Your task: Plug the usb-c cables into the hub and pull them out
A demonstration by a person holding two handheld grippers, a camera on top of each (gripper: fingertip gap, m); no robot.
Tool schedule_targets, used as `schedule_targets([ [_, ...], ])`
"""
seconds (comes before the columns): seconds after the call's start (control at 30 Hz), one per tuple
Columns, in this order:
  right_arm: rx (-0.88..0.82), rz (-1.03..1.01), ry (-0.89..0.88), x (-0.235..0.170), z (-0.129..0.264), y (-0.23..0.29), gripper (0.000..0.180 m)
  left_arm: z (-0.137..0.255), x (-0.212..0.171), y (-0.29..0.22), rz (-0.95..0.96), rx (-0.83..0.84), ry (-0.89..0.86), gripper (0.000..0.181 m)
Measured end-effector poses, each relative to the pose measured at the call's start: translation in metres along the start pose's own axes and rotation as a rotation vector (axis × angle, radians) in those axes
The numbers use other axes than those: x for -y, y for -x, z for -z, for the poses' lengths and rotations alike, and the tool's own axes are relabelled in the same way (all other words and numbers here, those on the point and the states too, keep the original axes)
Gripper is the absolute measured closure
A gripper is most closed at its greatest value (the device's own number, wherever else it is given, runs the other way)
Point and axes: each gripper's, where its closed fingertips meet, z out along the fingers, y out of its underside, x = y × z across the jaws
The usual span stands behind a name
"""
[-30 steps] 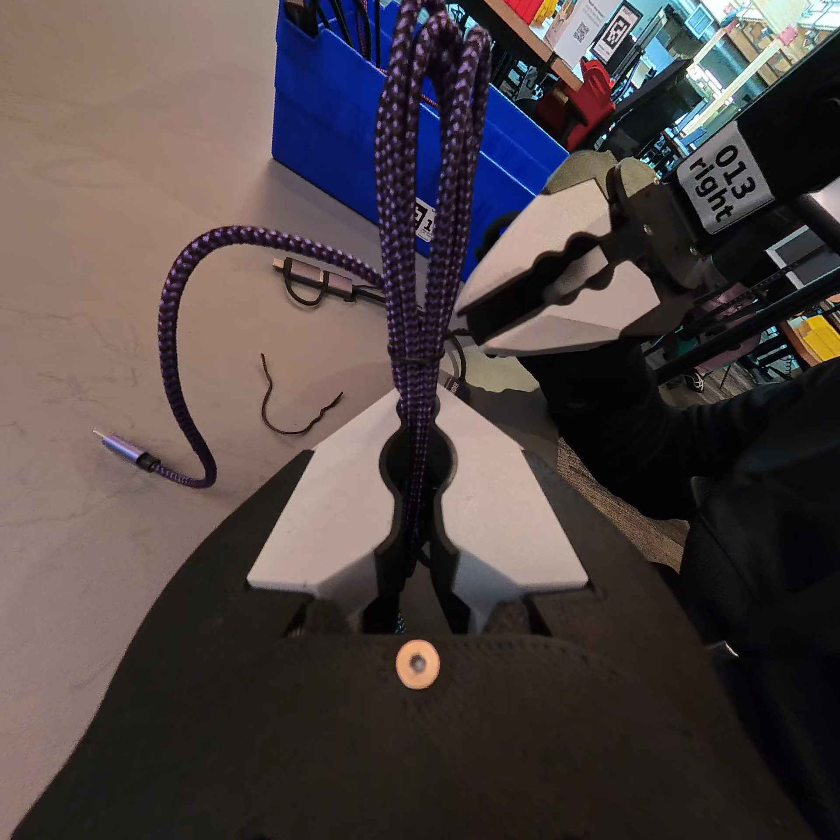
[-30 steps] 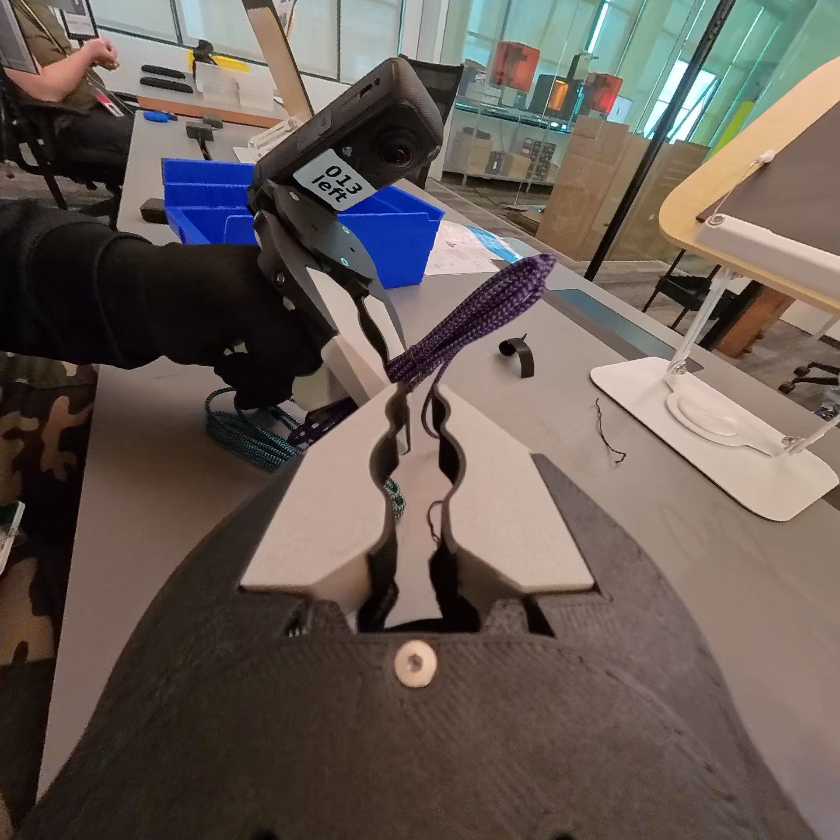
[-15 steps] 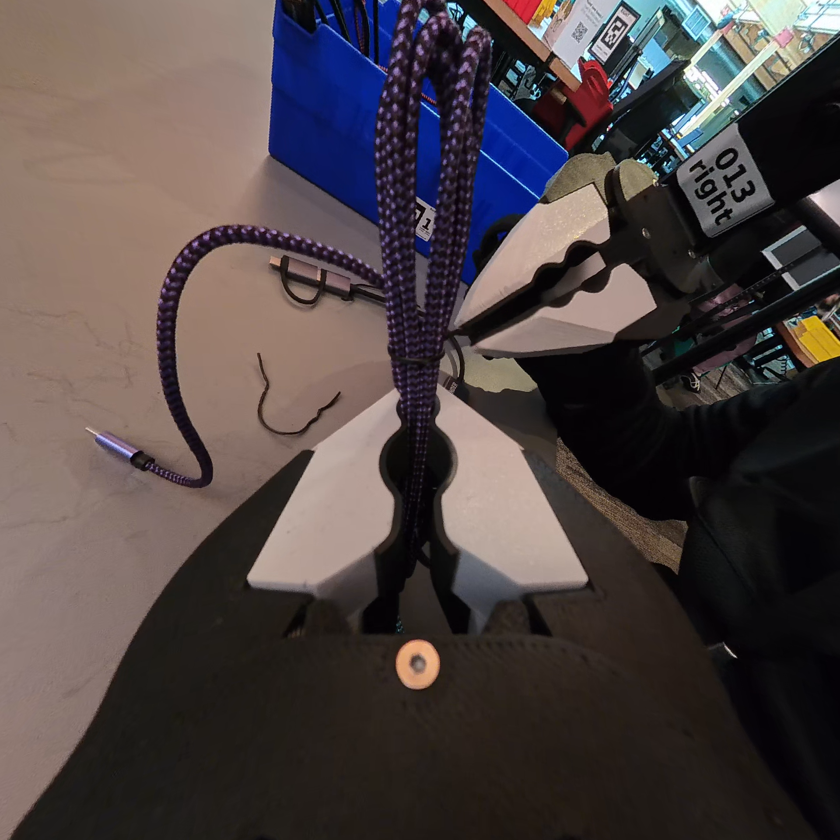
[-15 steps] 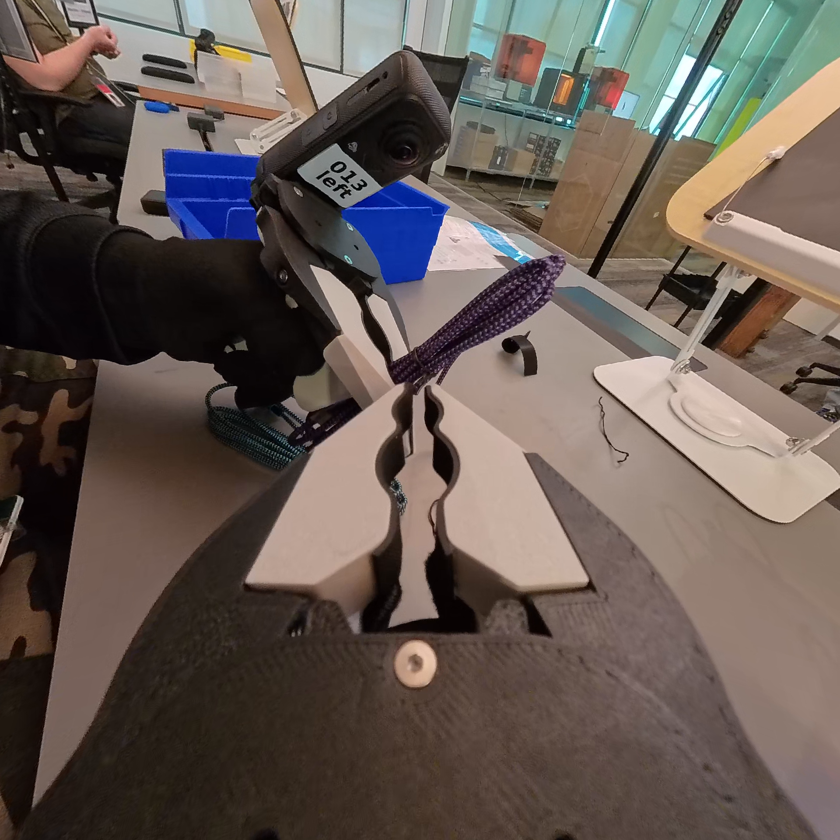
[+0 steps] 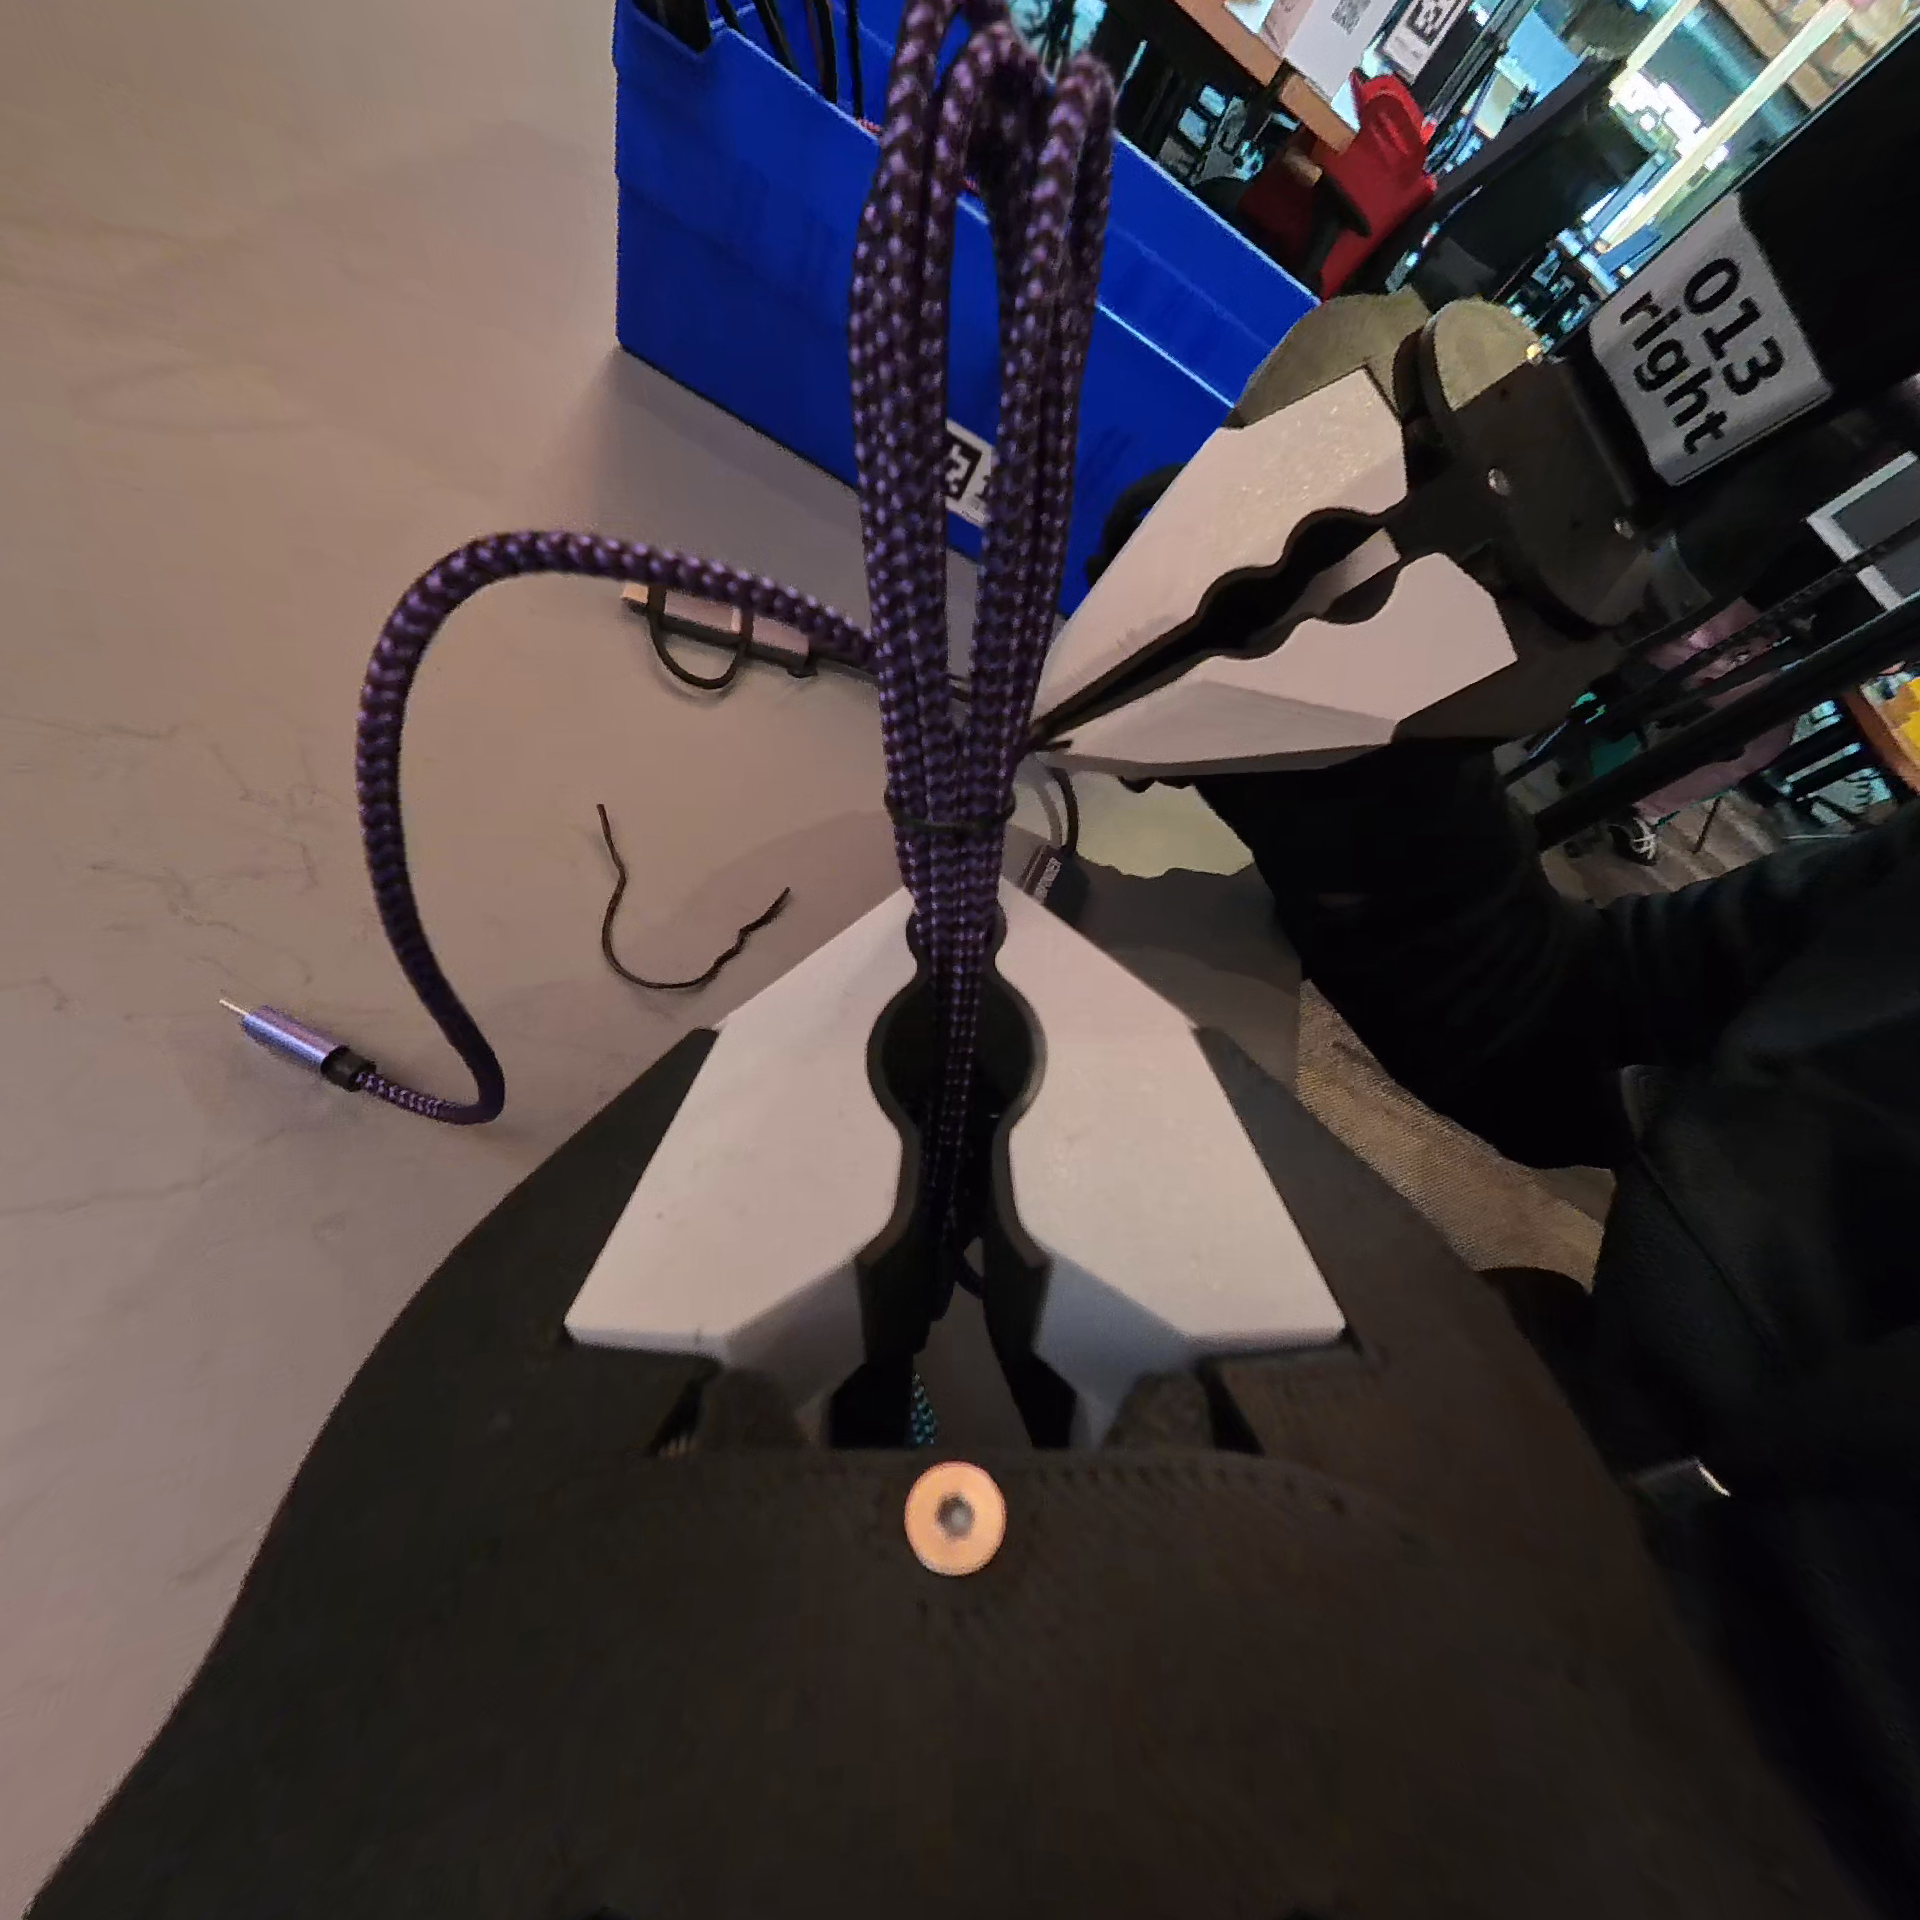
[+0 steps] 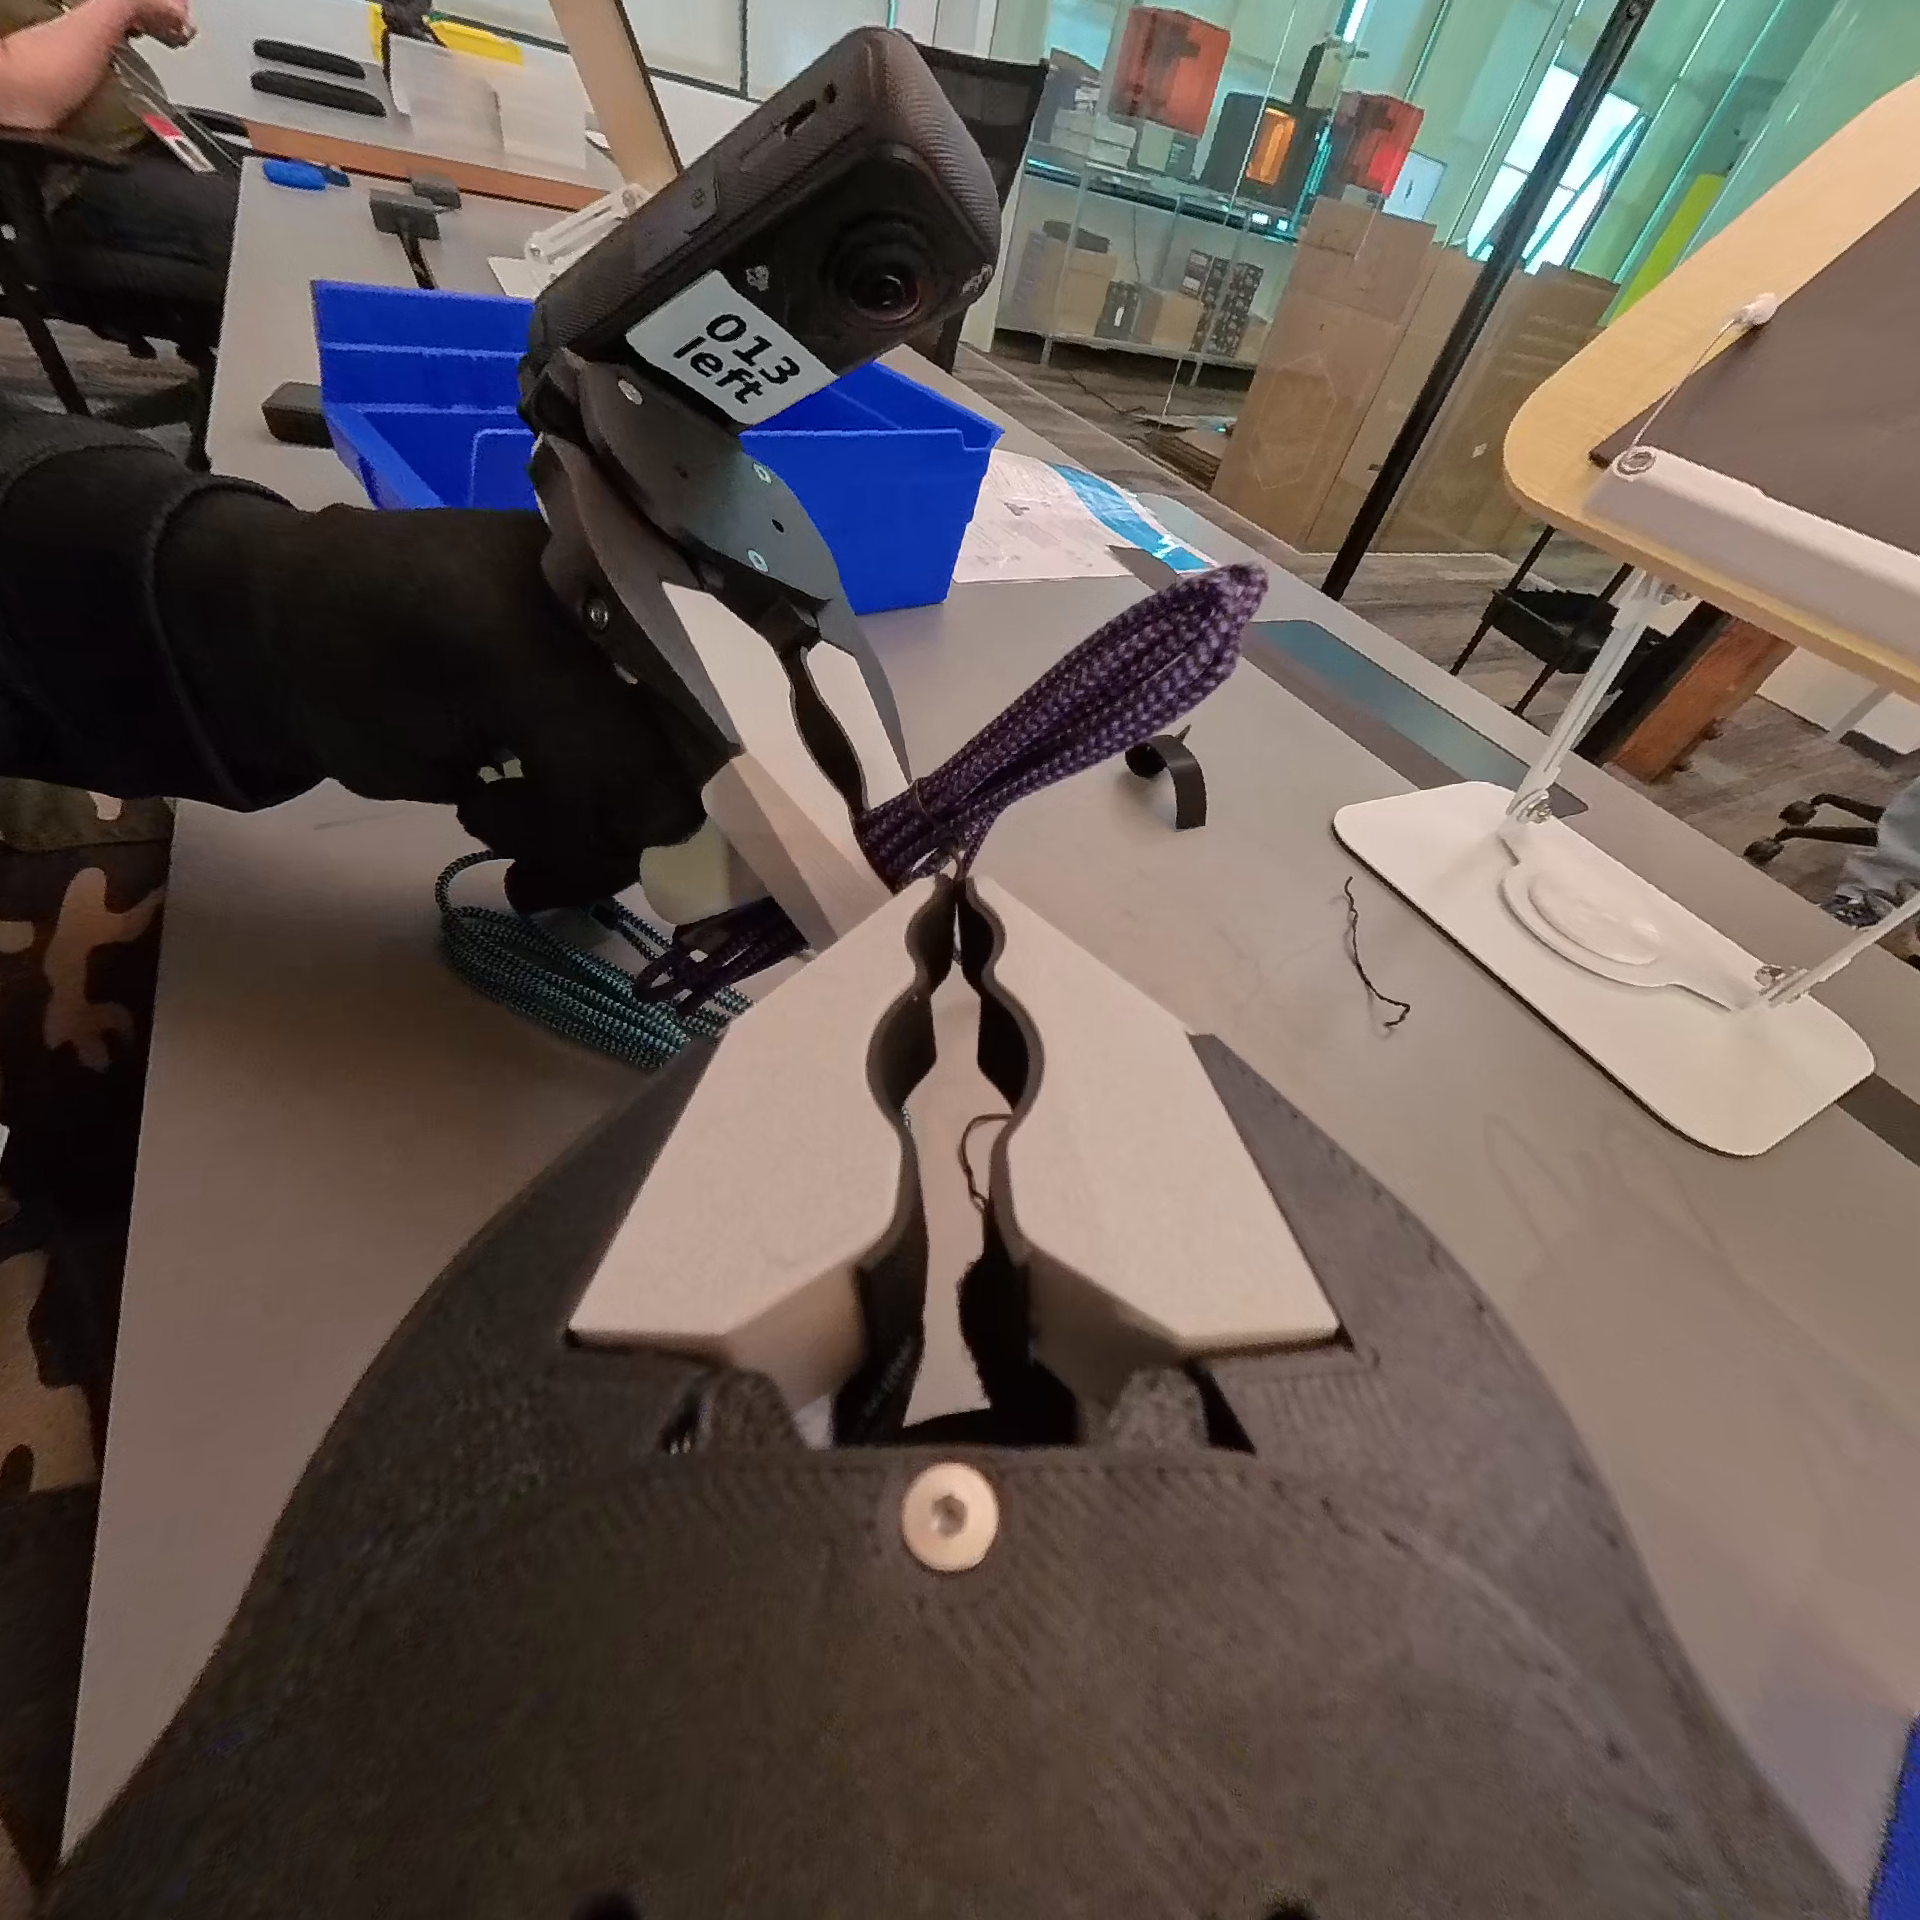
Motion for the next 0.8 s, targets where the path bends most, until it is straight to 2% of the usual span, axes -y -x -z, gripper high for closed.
schedule_targets([
  [0.43,-0.017,0.132,0.096,-0.003,0.001,0.001,0.180,-0.002,-0.013,0.014,-0.181,0.163,0.140,0.181],
  [0.67,-0.019,0.275,0.165,-0.003,-0.003,0.013,0.180,-0.002,-0.014,0.022,-0.120,0.201,0.133,0.181],
  [0.8,-0.031,0.287,0.184,-0.005,-0.007,0.018,0.180,-0.002,-0.013,0.024,-0.040,0.180,0.100,0.181],
])
